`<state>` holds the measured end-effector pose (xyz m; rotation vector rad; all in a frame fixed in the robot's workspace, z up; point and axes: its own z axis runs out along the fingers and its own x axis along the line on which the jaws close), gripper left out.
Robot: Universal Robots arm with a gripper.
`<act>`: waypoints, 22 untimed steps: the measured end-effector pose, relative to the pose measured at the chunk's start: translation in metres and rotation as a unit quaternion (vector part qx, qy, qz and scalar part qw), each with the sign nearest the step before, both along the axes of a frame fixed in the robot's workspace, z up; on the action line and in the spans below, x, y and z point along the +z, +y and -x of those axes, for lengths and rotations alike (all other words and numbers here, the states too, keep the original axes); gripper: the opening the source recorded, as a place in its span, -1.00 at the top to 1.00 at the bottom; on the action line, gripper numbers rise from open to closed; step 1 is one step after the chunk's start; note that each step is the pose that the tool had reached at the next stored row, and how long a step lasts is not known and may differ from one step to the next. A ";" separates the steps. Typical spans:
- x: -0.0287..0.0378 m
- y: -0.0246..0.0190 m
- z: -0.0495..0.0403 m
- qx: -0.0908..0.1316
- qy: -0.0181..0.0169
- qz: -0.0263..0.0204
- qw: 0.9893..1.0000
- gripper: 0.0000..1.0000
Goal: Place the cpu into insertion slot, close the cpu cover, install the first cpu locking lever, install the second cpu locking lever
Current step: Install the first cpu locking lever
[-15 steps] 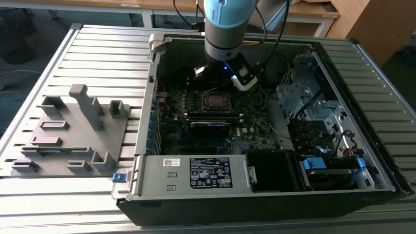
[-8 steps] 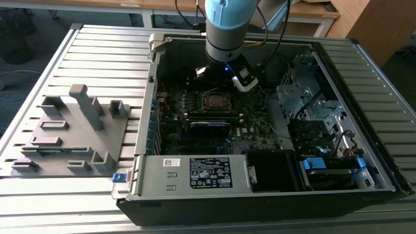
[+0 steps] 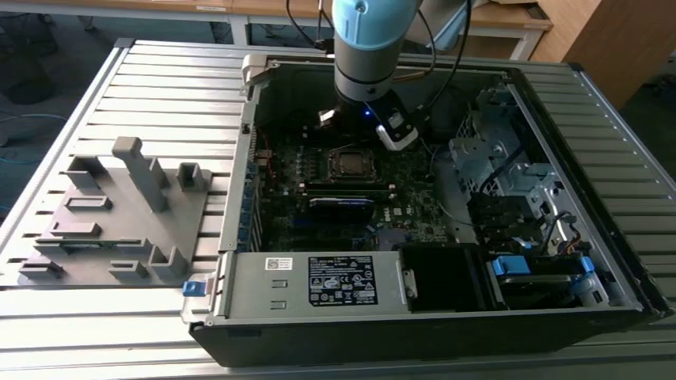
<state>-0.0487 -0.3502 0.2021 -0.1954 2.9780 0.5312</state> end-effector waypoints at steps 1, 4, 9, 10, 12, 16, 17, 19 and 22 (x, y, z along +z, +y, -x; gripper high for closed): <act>0.0000 0.0001 0.0000 0.000 0.000 0.000 1.000 0.80; 0.0000 0.0002 0.0001 0.000 0.000 0.000 1.000 0.80; -0.0003 0.0013 0.0001 -0.001 0.000 0.000 1.000 0.80; -0.0005 0.0020 0.0000 -0.002 0.000 0.000 1.000 0.80; -0.0008 0.0032 0.0000 -0.003 0.000 0.000 1.000 0.80; -0.0009 0.0037 0.0000 -0.006 -0.001 0.006 1.000 0.80; -0.0009 0.0037 0.0000 -0.006 -0.001 0.007 1.000 0.80; -0.0009 0.0036 0.0000 -0.006 -0.001 0.008 1.000 0.80; -0.0003 0.0036 0.0000 -0.007 -0.001 0.009 1.000 0.80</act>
